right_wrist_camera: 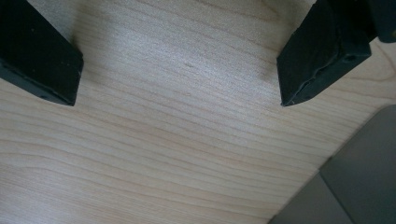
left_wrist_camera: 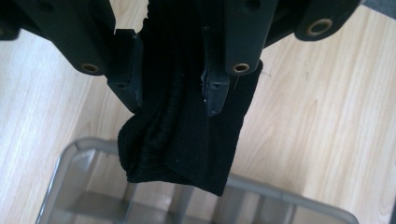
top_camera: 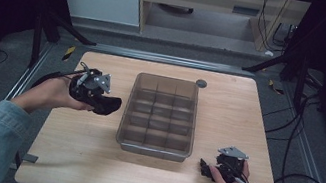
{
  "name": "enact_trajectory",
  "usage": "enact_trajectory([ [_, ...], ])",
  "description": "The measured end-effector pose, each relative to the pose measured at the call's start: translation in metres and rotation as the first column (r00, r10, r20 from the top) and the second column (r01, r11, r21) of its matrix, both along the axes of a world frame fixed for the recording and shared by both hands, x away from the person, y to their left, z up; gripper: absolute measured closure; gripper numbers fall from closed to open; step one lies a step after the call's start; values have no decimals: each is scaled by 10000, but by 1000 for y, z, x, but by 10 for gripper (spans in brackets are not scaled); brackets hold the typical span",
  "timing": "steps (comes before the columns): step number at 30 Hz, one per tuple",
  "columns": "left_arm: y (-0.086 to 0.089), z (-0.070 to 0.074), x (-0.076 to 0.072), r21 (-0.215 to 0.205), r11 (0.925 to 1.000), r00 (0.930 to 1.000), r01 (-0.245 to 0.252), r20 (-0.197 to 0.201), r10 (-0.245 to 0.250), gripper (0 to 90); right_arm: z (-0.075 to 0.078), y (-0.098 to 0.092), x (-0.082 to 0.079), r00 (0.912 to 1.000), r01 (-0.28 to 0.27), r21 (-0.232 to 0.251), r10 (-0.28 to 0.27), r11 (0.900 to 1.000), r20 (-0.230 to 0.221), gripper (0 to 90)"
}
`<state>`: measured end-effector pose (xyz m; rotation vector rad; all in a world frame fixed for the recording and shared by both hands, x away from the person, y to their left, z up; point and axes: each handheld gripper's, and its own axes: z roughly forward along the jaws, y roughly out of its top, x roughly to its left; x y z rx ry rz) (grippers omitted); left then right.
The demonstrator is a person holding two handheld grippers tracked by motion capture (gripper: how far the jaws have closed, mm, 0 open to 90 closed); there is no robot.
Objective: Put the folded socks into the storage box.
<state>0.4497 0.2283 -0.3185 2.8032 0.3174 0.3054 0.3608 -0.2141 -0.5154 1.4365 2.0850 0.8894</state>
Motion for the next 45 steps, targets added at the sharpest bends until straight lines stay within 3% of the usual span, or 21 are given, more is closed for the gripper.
enact_trajectory([
  [10,-29,10,4,283,9988,9991,412,98,-415,647,0,0,2,10000,73,58,-72,10000,-24,6],
  [21,-52,5,6,608,9958,9977,680,-63,-677,646,0,-5,6,10000,50,40,-50,10000,-9,6],
  [34,-77,-11,-5,738,9901,9925,1190,-383,-1165,645,0,-5,6,10000,64,0,-64,10000,12,7],
  [38,-88,-25,-8,866,9863,9891,1402,-571,-1356,644,0,-5,6,9999,100,11,-100,9999,26,6],
  [41,-91,-32,-10,827,9862,9881,1432,-686,-1377,644,0,0,8,9991,427,27,-427,9991,20,6],
  [45,-99,-44,-16,911,9835,9852,1565,-851,-1489,644,0,2,8,9993,374,95,-374,9993,-25,6],
])
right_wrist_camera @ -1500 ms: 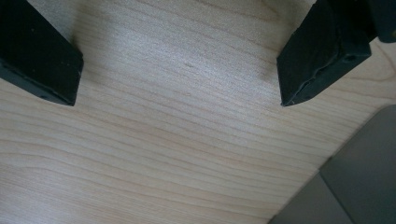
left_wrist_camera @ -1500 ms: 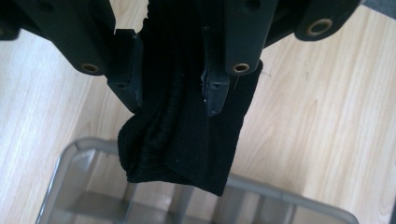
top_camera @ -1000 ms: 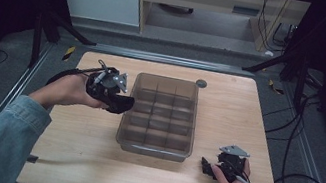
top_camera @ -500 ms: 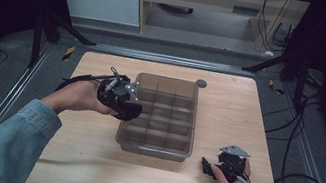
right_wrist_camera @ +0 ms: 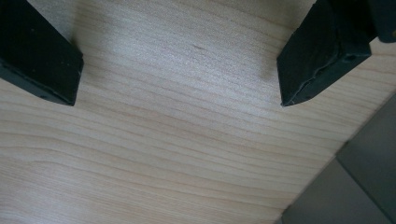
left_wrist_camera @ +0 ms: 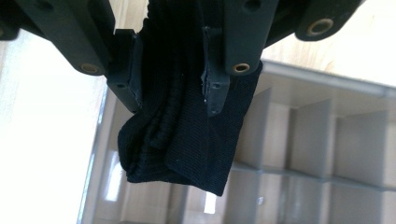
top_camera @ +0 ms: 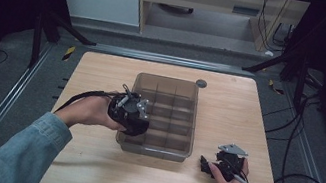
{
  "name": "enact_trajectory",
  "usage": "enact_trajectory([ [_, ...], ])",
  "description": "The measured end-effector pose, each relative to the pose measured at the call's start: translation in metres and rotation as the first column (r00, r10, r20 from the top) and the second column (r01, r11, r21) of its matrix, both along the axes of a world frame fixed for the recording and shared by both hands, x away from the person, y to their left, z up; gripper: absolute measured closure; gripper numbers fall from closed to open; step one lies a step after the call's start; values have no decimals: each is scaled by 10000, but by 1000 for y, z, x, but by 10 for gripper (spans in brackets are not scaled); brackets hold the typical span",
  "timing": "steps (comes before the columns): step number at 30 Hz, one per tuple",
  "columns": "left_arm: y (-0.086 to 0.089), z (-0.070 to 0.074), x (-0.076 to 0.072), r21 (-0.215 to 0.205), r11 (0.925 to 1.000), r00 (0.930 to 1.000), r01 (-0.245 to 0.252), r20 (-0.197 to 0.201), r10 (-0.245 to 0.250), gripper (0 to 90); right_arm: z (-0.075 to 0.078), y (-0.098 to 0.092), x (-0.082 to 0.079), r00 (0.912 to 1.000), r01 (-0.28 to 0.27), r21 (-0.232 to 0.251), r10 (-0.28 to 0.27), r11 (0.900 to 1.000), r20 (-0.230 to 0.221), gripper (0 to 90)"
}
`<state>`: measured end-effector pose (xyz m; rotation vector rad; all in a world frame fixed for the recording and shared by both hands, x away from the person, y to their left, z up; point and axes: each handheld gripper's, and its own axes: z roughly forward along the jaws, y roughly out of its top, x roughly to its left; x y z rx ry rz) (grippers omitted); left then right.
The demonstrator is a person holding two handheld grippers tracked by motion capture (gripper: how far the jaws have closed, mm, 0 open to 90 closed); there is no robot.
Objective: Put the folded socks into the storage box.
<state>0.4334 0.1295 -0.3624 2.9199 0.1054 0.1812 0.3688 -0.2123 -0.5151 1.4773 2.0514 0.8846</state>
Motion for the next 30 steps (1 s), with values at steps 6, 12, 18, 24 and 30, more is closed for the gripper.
enact_trajectory([
  [6,-10,-9,-2,163,9998,9998,128,-153,-125,643,0,0,0,10000,-36,7,36,10000,0,7],
  [12,-9,-16,-3,219,9998,9996,-28,-281,34,643,0,0,0,10000,-42,-14,42,10000,10,7],
  [18,-12,-26,-5,581,9983,9984,-48,-555,80,643,0,0,0,10000,-43,-18,43,10000,14,7],
  [24,-9,-26,1,337,9993,9960,-165,-875,194,638,0,0,0,10000,-45,-19,45,10000,14,7],
  [30,-8,-27,4,257,9995,9921,-207,-1230,237,627,0,-1,0,10000,-49,-34,49,10000,13,6],
])
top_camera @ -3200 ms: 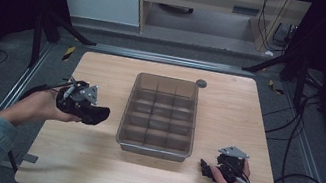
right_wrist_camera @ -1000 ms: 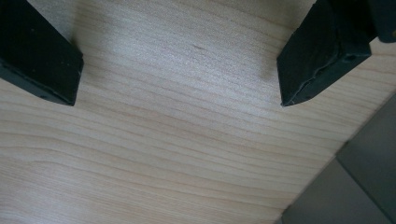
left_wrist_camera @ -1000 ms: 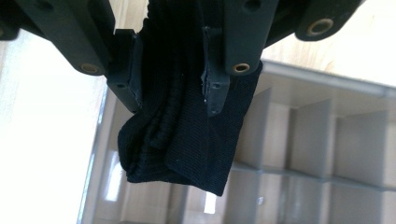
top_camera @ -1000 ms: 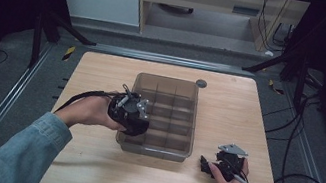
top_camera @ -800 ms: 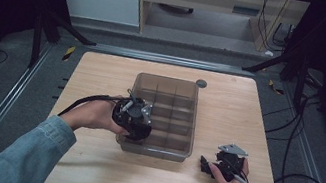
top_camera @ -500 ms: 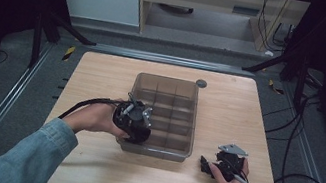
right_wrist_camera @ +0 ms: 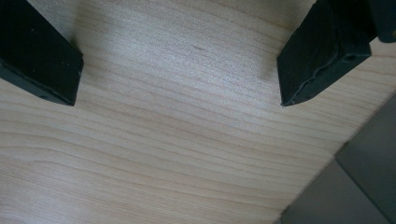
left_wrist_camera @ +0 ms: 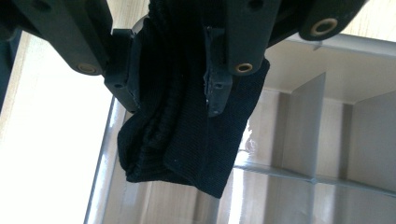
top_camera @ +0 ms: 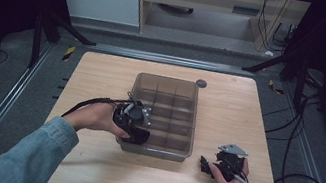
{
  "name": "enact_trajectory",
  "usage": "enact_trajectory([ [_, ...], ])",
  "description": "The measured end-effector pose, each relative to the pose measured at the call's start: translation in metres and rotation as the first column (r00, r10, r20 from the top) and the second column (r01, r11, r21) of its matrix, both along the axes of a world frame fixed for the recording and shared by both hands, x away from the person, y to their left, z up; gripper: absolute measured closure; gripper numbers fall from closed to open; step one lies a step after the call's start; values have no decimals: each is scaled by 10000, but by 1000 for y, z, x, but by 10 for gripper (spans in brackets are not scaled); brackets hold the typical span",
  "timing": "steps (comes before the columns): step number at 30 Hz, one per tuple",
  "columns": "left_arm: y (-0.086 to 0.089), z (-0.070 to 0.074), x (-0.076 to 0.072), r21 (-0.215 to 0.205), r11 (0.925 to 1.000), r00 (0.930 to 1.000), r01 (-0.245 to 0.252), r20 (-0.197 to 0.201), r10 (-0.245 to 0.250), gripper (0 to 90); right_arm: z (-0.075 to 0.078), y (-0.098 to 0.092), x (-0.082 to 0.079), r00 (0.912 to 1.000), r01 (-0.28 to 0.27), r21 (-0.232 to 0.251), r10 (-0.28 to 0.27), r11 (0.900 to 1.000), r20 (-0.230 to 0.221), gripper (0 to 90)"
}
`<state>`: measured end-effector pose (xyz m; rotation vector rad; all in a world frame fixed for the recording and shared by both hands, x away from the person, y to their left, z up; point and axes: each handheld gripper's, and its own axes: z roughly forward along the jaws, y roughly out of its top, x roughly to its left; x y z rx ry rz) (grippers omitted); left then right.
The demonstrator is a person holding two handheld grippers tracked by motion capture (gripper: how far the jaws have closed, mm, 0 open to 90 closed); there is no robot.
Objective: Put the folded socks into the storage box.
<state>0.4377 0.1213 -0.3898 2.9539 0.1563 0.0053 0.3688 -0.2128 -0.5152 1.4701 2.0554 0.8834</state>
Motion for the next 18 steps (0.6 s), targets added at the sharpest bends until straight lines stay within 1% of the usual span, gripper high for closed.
enact_trajectory([
  [2,0,0,1,-38,10000,10000,38,-78,-39,623,0,0,0,10000,7,11,-7,10000,1,7],
  [4,1,0,1,-74,9999,9999,71,-73,-72,608,0,0,0,10000,8,12,-8,10000,0,7],
  [5,1,0,0,-106,9999,9999,67,-95,-68,582,0,0,0,10000,3,-5,-3,10000,0,7],
  [6,1,1,0,-137,9998,9999,159,-64,-160,582,0,0,0,10000,3,-5,-3,10000,0,7],
  [7,2,1,0,-184,9996,9997,217,-61,-218,565,0,0,0,10000,8,15,-8,10000,1,7],
  [8,2,2,0,-211,9995,9997,235,11,-235,518,0,0,0,10000,7,14,-7,10000,0,7],
  [12,4,4,-1,-296,9991,9995,290,118,-287,424,0,0,0,10000,5,12,-5,10000,-1,7],
  [14,5,7,-1,-398,9988,9995,282,155,-276,392,0,0,0,10000,11,24,-11,10000,-8,6],
  [18,9,16,-2,-733,9970,9994,266,254,-248,336,0,0,0,10000,5,38,-5,10000,-21,7],
])
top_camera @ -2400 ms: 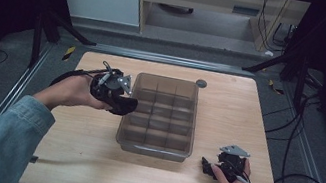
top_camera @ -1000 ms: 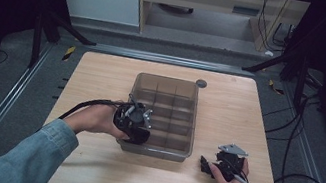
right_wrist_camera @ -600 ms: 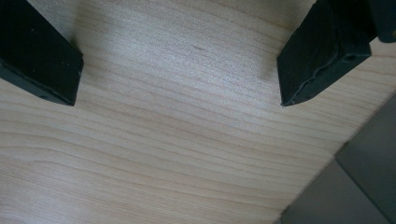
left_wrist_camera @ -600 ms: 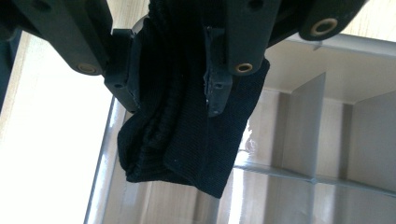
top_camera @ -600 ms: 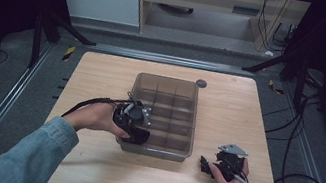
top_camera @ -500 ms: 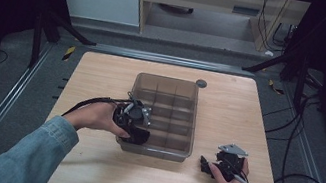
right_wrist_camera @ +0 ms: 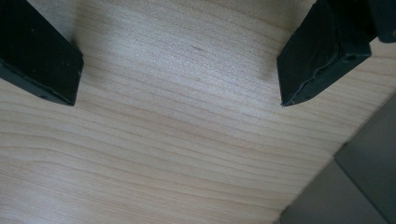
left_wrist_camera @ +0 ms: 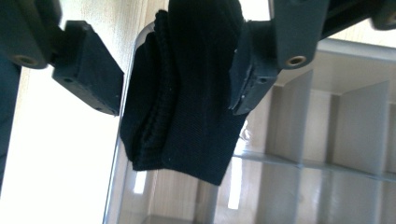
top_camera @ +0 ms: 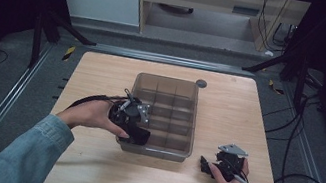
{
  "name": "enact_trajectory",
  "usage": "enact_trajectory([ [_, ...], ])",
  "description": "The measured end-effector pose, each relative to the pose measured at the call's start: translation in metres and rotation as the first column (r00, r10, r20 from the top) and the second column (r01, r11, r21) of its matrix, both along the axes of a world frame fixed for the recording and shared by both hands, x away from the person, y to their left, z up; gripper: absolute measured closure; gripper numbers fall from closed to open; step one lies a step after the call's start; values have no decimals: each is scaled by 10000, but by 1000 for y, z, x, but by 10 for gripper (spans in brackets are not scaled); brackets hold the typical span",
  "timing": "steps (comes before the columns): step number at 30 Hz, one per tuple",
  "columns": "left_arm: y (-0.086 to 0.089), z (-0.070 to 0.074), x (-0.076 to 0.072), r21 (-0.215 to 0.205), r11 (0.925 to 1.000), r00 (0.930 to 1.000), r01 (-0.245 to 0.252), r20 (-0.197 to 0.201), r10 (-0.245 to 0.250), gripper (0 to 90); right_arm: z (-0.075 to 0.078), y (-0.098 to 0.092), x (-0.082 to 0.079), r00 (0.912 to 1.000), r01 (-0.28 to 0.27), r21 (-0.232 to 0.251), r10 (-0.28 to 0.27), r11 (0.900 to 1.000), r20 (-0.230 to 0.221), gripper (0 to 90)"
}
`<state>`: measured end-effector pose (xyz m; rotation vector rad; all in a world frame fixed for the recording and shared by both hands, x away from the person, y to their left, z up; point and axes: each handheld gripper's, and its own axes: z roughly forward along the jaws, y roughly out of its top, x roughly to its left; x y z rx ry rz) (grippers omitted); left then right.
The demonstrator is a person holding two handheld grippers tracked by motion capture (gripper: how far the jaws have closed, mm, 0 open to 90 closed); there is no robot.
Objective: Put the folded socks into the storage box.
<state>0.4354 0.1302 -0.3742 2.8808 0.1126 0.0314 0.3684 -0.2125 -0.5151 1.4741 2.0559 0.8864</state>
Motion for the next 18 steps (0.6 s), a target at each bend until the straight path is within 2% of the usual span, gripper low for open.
enact_trajectory([
  [8,13,20,2,-749,9965,9989,-366,263,387,268,0,0,0,10000,-17,-4,17,10000,3,7],
  [10,16,24,3,-628,9974,9987,-362,343,384,269,0,0,0,10000,-18,-6,18,10000,1,6],
  [12,18,28,4,-629,9971,9981,-430,408,456,285,0,0,0,10000,-48,-59,48,10000,27,7],
  [14,20,35,5,-816,9954,9976,-497,446,535,300,0,0,0,10000,-77,-96,78,9999,48,7],
  [17,22,43,4,-965,9938,9970,-560,488,609,346,0,0,0,10000,-76,-79,77,9999,46,7],
  [18,23,49,5,-1000,9931,9961,-604,582,665,378,0,0,0,10000,-75,-76,75,9999,45,7],
])
